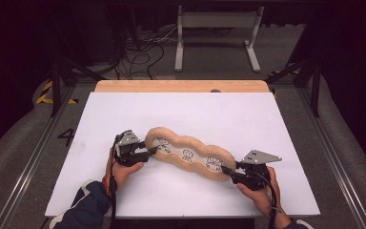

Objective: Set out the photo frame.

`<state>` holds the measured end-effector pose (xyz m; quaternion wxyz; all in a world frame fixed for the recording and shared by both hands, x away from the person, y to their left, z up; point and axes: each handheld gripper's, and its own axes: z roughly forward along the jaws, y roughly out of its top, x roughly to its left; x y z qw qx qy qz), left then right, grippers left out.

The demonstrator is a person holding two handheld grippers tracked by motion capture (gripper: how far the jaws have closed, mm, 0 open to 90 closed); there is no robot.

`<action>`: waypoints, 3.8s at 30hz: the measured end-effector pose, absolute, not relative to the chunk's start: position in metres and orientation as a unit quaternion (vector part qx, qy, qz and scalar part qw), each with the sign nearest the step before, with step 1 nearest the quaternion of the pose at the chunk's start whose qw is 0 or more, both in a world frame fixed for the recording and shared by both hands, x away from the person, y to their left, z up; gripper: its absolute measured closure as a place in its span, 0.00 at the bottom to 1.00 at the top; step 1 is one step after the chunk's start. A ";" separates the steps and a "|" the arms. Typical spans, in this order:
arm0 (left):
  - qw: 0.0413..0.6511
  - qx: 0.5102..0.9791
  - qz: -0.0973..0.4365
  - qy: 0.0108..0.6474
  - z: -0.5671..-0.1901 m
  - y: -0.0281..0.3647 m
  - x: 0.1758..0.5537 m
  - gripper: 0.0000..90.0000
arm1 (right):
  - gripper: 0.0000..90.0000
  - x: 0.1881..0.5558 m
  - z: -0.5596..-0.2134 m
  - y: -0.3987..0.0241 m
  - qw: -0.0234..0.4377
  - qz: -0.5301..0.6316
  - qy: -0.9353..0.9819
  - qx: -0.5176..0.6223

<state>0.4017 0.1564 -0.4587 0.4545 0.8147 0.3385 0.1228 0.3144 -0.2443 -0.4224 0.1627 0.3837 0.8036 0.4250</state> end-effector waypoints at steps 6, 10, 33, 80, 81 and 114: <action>0.441 0.832 0.158 0.297 -0.454 0.157 0.401 0.49 | 0.67 0.313 -0.422 -0.244 0.168 0.427 0.798 0.391; 0.452 0.825 0.171 0.293 -0.446 0.160 0.402 0.41 | 0.64 0.308 -0.421 -0.247 0.173 0.430 0.793 0.396; 0.422 0.850 0.179 0.259 -0.446 0.153 0.409 0.56 | 0.70 0.294 -0.419 -0.247 0.188 0.415 0.791 0.407; 0.426 0.841 0.176 0.285 -0.447 0.160 0.376 0.59 | 0.69 0.345 -0.424 -0.243 0.241 0.397 0.794 0.391; 0.425 0.841 0.176 0.285 -0.447 0.160 0.375 0.59 | 0.68 0.346 -0.424 -0.243 0.241 0.397 0.794 0.391; 0.421 0.838 0.203 0.281 -0.439 0.169 0.367 0.45 | 0.56 0.345 -0.416 -0.251 0.275 0.396 0.798 0.361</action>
